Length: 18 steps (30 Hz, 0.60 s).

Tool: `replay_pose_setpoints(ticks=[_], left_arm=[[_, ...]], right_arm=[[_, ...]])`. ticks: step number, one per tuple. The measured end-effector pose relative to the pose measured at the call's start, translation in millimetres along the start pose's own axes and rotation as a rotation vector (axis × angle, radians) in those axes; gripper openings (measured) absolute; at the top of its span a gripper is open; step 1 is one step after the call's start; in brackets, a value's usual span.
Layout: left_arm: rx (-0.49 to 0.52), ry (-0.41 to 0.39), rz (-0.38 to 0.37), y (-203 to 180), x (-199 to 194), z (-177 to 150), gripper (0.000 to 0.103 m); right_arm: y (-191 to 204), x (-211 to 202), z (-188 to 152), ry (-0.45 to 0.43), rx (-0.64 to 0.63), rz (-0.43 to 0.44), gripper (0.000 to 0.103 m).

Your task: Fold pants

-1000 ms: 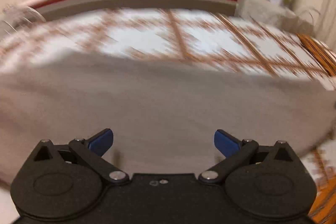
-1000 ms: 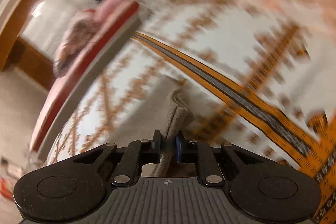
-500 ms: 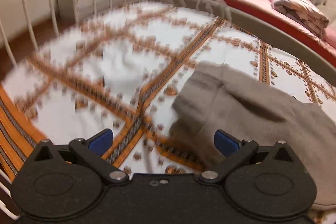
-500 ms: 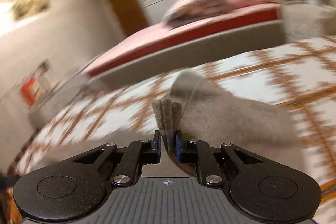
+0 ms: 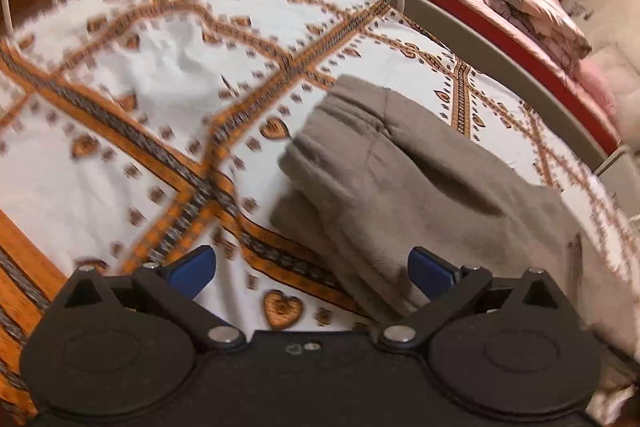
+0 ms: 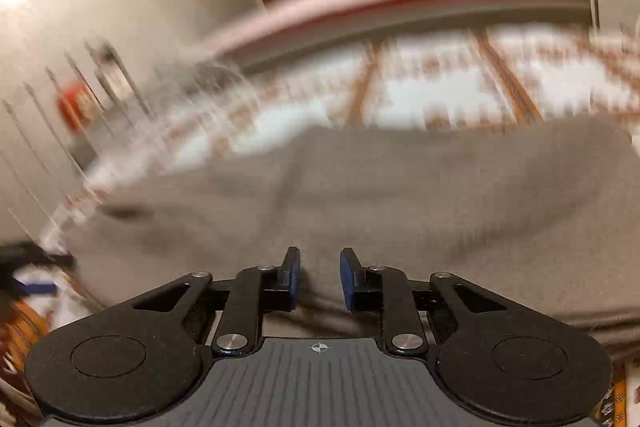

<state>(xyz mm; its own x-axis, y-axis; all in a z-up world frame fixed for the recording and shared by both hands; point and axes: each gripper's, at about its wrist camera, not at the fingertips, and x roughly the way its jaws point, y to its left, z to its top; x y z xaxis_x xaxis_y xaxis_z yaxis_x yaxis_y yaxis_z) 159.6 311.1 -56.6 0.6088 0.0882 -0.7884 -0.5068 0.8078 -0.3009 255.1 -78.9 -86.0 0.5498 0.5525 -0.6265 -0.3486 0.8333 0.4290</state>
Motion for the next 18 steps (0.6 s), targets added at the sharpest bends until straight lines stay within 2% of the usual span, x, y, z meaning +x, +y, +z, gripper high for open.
replay_pose_setpoints(ticks=[4,7,12,13,15,16,17,18], left_arm=[[-0.099,0.024,-0.075,8.7,7.7,-1.6,0.095],[-0.163,0.015,-0.138,18.0,12.1,-2.3,0.094],[-0.222,0.013,-0.219,26.1,18.3,-0.9,0.093],[-0.24,0.017,-0.26,28.2,16.9,-2.9,0.093],[-0.296,0.036,-0.374,33.5,18.2,-6.3,0.093],[-0.323,0.052,-0.425,35.9,21.3,-8.3,0.093],[-0.354,0.074,-0.475,38.4,25.9,-10.4,0.092],[-0.366,0.075,-0.481,39.5,28.1,-11.0,0.092]], right_arm=[[-13.6,-11.5,18.2,0.006,0.123,0.079,0.022],[-24.1,-35.3,31.7,-0.046,0.056,0.087,0.023],[-49.9,-68.8,31.6,-0.048,0.018,0.068,0.024],[-57.2,-76.3,30.7,-0.051,0.02,0.059,0.027],[-71.1,-86.3,31.3,-0.064,0.022,0.042,0.041],[-73.4,-94.8,27.2,-0.07,0.019,0.031,0.051],[-77.6,-101.0,25.9,-0.077,0.016,0.018,0.055],[-81.6,-105.3,26.6,-0.081,0.014,0.01,0.055]])
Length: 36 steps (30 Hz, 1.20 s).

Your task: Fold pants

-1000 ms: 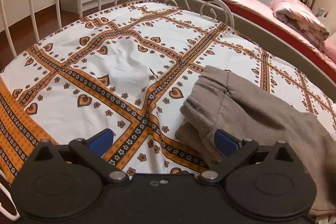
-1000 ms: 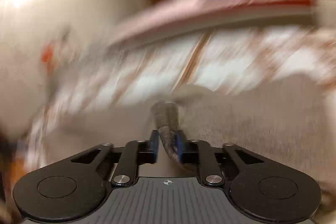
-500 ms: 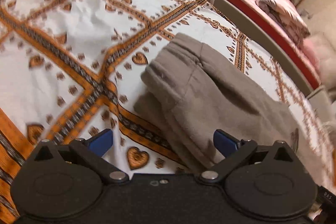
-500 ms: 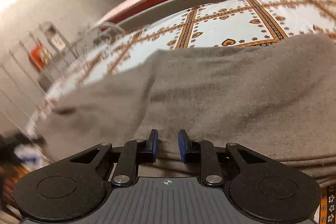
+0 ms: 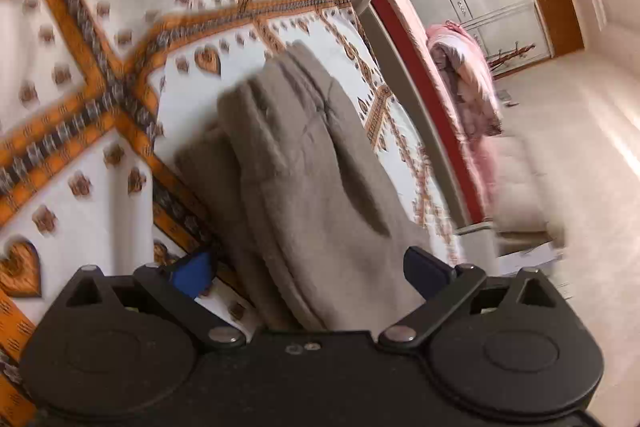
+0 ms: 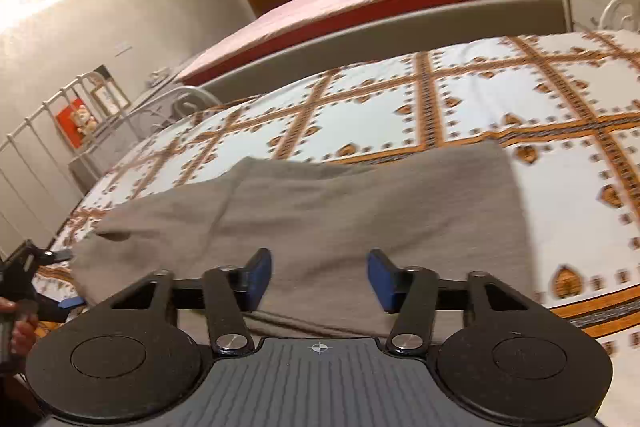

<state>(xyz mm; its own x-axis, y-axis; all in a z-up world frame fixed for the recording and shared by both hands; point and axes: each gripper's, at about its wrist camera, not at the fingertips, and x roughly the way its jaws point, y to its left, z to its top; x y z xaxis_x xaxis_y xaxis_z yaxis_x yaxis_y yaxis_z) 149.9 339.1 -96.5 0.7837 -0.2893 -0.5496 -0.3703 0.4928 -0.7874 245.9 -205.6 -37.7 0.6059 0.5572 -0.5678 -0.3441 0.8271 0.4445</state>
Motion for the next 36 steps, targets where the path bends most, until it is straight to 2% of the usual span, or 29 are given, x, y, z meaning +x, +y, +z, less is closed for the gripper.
replay_pose_setpoints(ticks=[6,14,16,17,18,19,20,24,27,29,32,36], left_arm=[[-0.067,-0.062,-0.102,15.2,10.9,9.3,0.091],[0.072,-0.14,-0.153,11.5,29.7,24.0,0.091],[0.109,-0.162,-0.128,7.0,35.5,27.4,0.086],[0.123,-0.172,-0.116,5.1,38.4,28.8,0.08],[0.129,-0.181,-0.092,4.0,41.9,31.0,0.061],[0.124,-0.186,-0.06,6.0,40.6,32.4,0.047],[0.1,-0.183,-0.053,10.3,42.8,34.6,0.041],[0.116,-0.184,-0.053,9.0,39.3,32.3,0.039],[0.156,-0.184,-0.016,1.1,33.7,29.9,0.029],[0.197,-0.191,0.001,-9.6,28.4,27.6,0.027],[0.244,-0.217,-0.016,-31.9,15.8,21.7,0.026],[0.306,-0.238,-0.076,-76.9,2.2,9.4,0.025]], right_arm=[[-22.9,-19.4,16.5,-0.037,0.054,0.005,0.055],[-69.1,-39.0,36.5,-0.075,0.095,-0.088,0.055],[-80.7,-40.9,36.4,-0.076,0.131,-0.098,0.055],[-85.0,-40.3,34.9,-0.073,0.15,-0.101,0.055],[-88.0,-38.8,33.1,-0.069,0.164,-0.101,0.055],[-89.3,-36.6,30.9,-0.06,0.171,-0.098,0.055],[-89.2,-33.6,29.1,-0.048,0.17,-0.097,0.055],[-85.0,-26.8,25.0,-0.03,0.16,-0.084,0.055],[-86.3,-22.4,22.8,-0.019,0.161,-0.109,0.055],[-92.5,-21.9,22.0,-0.016,0.191,-0.128,0.055],[-99.7,-26.6,22.4,-0.02,0.221,-0.137,0.055],[-103.5,-33.0,22.8,-0.027,0.244,-0.142,0.055]])
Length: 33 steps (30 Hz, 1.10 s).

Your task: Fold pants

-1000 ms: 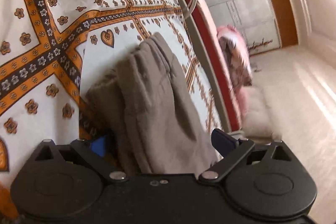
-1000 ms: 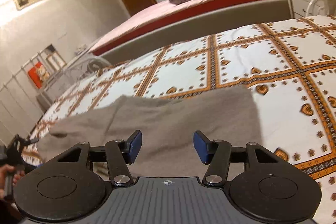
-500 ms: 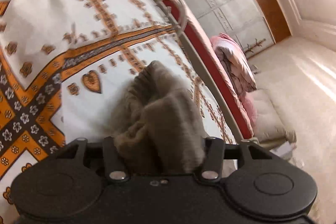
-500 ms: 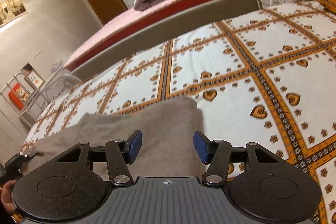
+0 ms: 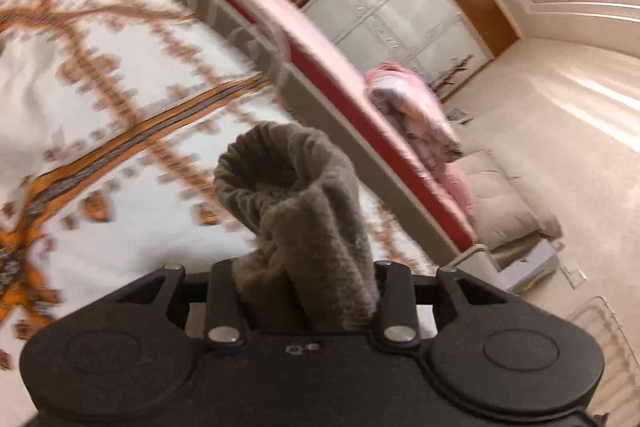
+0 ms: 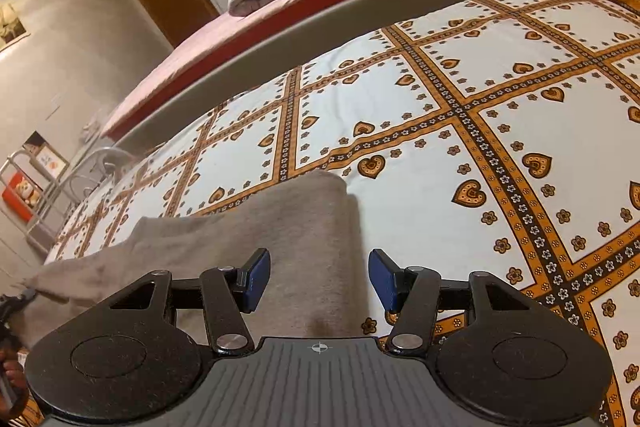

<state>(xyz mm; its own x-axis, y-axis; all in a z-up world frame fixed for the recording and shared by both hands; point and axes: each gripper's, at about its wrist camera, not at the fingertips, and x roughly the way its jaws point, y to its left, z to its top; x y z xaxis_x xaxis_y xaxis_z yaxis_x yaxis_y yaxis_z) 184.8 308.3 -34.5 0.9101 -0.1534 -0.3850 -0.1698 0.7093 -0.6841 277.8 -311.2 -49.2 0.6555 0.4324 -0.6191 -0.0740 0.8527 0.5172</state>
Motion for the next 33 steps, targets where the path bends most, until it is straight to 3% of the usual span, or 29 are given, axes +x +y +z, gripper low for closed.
replay_pose_setpoints(ticks=[9,18,25,29,31,32,33], left_arm=[[0.227,0.051,-0.148,-134.9,20.7,-28.8,0.025],[0.386,0.221,-0.209,-243.8,94.7,-124.7,0.025],[0.541,0.349,-0.236,-284.1,147.1,-200.2,0.025],[0.636,0.418,-0.221,-293.6,163.9,-240.1,0.042],[0.623,0.452,-0.233,-292.2,168.9,-247.3,0.071],[0.625,0.456,-0.231,-290.9,167.5,-246.6,0.079],[0.641,0.461,-0.225,-290.0,166.9,-245.6,0.079]], right_arm=[[-6.8,-20.1,5.1,-0.037,0.019,0.031,0.055],[-41.1,-48.5,8.6,-0.057,0.084,0.031,0.055],[-79.5,-69.9,9.9,-0.071,0.164,0.01,0.055],[-91.7,-74.0,9.1,-0.059,0.183,0.001,0.055],[-93.8,-75.9,8.9,-0.059,0.182,-0.004,0.055],[-94.2,-77.0,8.7,-0.059,0.181,-0.005,0.055],[-94.5,-77.9,8.8,-0.06,0.179,-0.005,0.055]])
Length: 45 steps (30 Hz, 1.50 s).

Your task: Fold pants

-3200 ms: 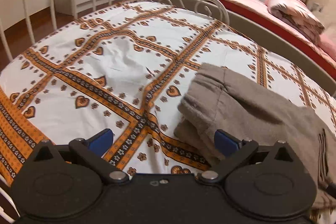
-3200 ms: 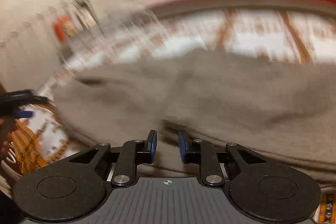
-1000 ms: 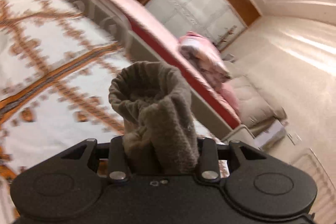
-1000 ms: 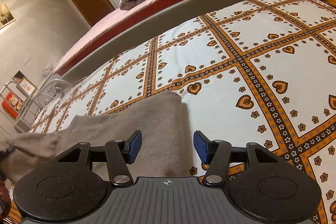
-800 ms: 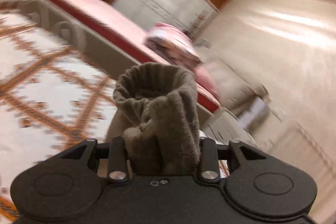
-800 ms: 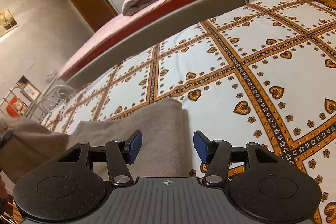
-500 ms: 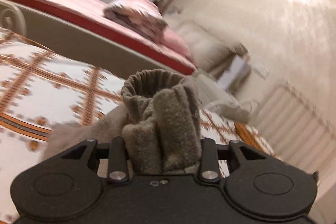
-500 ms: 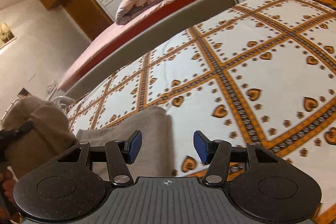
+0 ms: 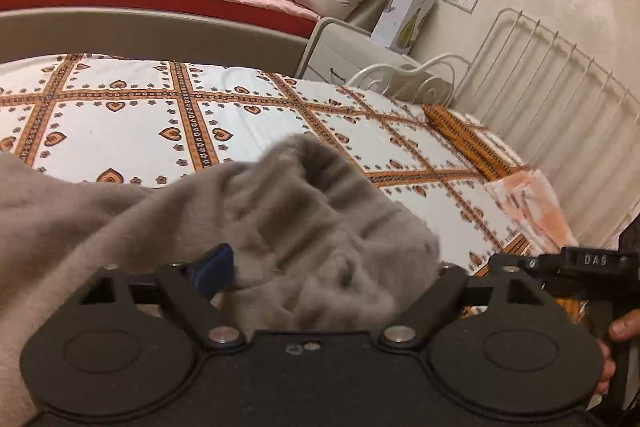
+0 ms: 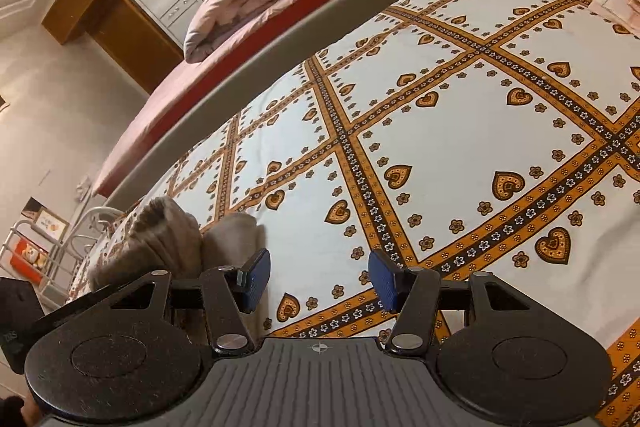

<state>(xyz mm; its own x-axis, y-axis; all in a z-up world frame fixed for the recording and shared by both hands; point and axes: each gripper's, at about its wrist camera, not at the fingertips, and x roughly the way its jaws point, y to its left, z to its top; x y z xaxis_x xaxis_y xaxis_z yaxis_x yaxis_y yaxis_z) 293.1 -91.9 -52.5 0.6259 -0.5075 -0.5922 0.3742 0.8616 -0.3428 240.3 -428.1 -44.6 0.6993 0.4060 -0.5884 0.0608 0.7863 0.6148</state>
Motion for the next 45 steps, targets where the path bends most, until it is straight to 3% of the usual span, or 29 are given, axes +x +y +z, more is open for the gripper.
replay_pose_setpoints(ticks=[5,8,13,17,20,25,30,36,42,44,45], left_arm=[[-0.08,-0.013,-0.007,23.4,-21.1,6.7,0.079],[-0.172,0.001,-0.096,43.9,-31.8,10.3,0.084],[-0.138,-0.003,-0.088,63.0,-60.1,11.7,0.085],[-0.168,-0.037,-0.018,96.3,-95.6,8.7,0.085],[-0.253,-0.087,0.026,132.7,-129.8,3.7,0.086],[-0.363,-0.167,0.164,178.8,-179.9,-4.8,0.086],[-0.411,-0.197,0.245,206.5,-211.5,-16.4,0.086],[-0.408,-0.196,0.259,215.9,-227.0,-23.4,0.086],[-0.376,-0.166,0.246,216.2,-221.4,-26.3,0.086],[-0.366,-0.152,0.242,214.3,-216.9,-25.9,0.086],[-0.361,-0.148,0.241,213.1,-215.5,-26.0,0.086]], right_arm=[[8.9,3.6,-0.7,-0.001,0.002,0.025,0.055],[23.9,8.5,-2.7,0.003,-0.04,0.045,0.055],[44.5,16.0,-8.2,0.007,-0.093,0.066,0.055],[55.3,13.5,-10.3,-0.01,-0.114,0.111,0.055],[60.6,15.8,-12.9,-0.005,-0.129,0.108,0.055],[64.8,15.7,-19.0,-0.01,-0.133,0.138,0.055],[67.1,30.9,-25.4,0.088,-0.082,0.202,0.055],[58.5,55.4,-33.3,0.231,0.085,0.278,0.055],[63.4,77.4,-37.3,0.301,0.108,0.247,0.054],[74.4,82.8,-36.7,0.312,0.041,0.243,0.022],[81.8,84.6,-37.7,0.321,-0.005,0.233,0.022]])
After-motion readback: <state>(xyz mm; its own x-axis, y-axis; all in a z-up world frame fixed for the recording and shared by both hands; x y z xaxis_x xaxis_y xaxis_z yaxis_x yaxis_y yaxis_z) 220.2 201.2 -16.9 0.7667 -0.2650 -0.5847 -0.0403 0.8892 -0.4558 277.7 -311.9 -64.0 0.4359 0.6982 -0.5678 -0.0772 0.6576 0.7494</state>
